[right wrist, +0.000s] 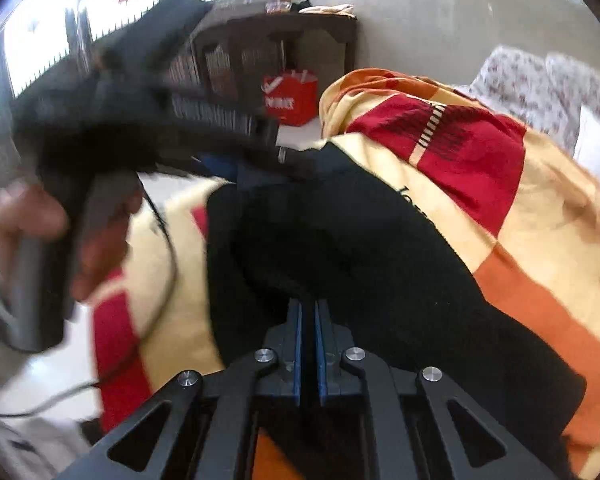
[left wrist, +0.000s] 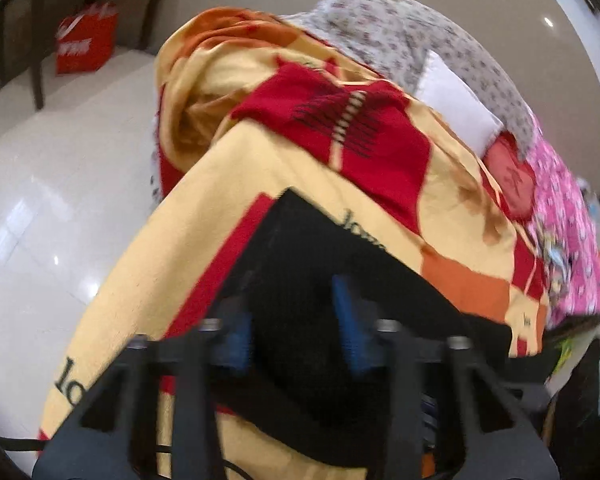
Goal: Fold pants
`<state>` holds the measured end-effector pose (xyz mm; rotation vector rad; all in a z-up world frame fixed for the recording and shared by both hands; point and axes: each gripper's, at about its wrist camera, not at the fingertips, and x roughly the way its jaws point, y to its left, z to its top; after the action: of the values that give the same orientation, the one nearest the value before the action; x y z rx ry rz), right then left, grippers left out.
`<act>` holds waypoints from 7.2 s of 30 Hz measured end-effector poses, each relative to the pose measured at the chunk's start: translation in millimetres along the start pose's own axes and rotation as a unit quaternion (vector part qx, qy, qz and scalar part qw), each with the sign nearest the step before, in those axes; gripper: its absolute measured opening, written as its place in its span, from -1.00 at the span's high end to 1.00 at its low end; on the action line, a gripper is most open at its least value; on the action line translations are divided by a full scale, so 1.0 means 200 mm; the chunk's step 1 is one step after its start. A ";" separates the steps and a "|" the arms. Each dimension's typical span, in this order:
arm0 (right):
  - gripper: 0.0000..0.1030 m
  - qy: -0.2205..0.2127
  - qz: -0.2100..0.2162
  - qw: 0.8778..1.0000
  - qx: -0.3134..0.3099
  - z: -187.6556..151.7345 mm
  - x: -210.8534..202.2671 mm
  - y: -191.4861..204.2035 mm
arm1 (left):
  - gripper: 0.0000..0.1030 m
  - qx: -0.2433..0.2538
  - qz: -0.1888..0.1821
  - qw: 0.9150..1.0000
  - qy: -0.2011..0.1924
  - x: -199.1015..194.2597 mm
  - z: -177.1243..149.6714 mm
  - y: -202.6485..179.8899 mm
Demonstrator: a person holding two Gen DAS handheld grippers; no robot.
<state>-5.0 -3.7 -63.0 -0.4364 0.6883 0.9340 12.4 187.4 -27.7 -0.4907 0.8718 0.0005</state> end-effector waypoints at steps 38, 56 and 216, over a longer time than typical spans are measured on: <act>0.70 -0.003 -0.087 0.962 0.257 -0.18 -0.23 -0.77 | 0.30 0.112 0.108 0.988 0.002 0.07 -0.21 -0.26; -0.05 -0.078 -0.279 0.861 0.419 -1.22 -1.40 -1.07 | -0.02 0.194 -0.015 0.980 0.043 0.11 -0.34 -0.89; 0.14 -0.090 -0.238 0.872 0.417 -1.47 -1.34 -0.67 | -0.25 0.515 -0.174 0.814 0.202 0.65 -1.13 -2.49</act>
<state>-102.3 -411.1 -75.6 0.2534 0.7016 0.1468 29.5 -374.1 -40.3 0.4097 1.0410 -0.9080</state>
